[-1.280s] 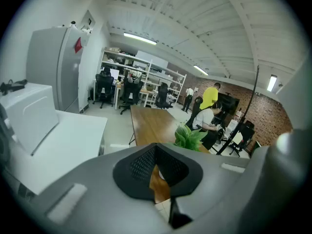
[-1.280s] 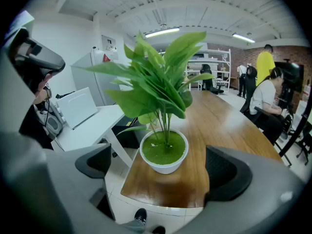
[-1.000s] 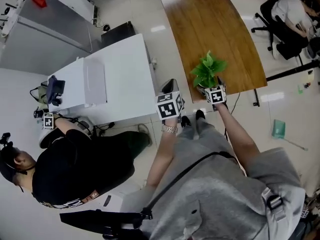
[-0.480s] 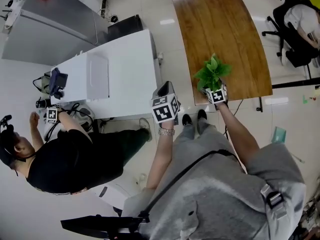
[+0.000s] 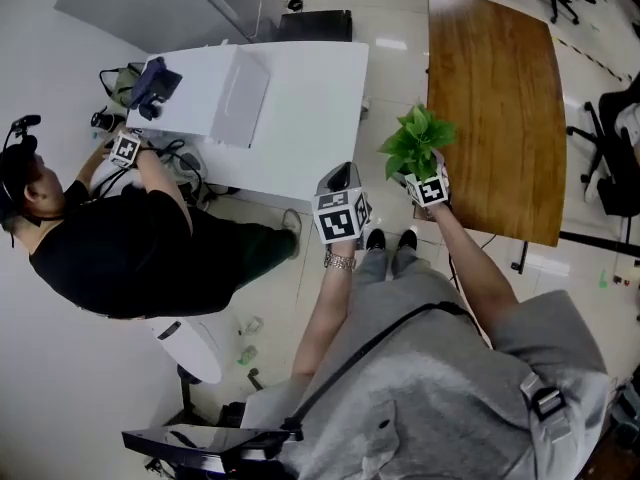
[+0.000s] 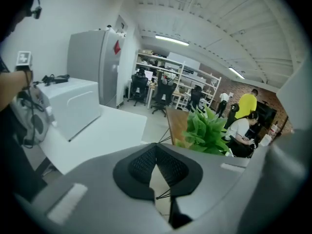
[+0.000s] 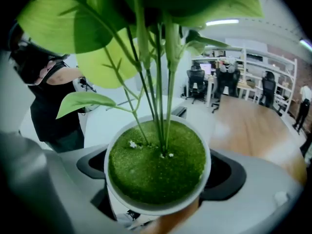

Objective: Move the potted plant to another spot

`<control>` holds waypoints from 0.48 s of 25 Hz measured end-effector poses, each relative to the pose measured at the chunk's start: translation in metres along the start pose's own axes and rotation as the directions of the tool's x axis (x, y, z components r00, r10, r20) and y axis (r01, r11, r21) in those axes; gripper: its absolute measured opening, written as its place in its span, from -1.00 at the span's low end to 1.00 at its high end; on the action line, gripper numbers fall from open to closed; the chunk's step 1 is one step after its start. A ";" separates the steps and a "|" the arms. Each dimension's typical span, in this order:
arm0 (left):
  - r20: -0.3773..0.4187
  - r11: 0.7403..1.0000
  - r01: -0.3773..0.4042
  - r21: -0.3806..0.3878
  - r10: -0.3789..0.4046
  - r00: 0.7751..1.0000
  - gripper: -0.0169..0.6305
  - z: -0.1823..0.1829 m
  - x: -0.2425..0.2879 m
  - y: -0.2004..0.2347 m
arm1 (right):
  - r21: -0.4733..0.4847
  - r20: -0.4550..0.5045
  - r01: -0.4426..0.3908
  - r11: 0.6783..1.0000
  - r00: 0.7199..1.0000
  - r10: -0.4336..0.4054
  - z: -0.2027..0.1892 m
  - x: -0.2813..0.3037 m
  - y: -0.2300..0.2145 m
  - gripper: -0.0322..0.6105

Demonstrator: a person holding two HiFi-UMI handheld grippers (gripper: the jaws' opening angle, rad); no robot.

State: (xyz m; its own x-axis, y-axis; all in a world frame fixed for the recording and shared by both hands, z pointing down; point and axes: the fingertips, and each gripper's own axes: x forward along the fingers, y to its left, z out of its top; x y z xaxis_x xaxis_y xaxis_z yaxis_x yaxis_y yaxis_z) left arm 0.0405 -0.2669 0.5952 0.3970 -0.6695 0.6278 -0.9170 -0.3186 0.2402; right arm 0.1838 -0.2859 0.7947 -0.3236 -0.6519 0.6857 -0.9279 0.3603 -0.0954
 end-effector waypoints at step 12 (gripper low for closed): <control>-0.001 0.916 -0.313 -0.251 0.323 0.947 -0.90 -0.055 -0.101 0.137 | -0.175 -0.064 -0.256 0.951 0.966 0.249 0.062 0.072 0.155 0.84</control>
State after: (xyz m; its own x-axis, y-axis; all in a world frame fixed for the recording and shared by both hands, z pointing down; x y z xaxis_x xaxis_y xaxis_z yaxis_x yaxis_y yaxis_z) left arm -0.1271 -0.2057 0.6052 0.0800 -0.7355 0.6728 -0.9740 0.0860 0.2098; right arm 0.0051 -0.3184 0.7851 -0.5320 -0.4977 0.6850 -0.7668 0.6264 -0.1403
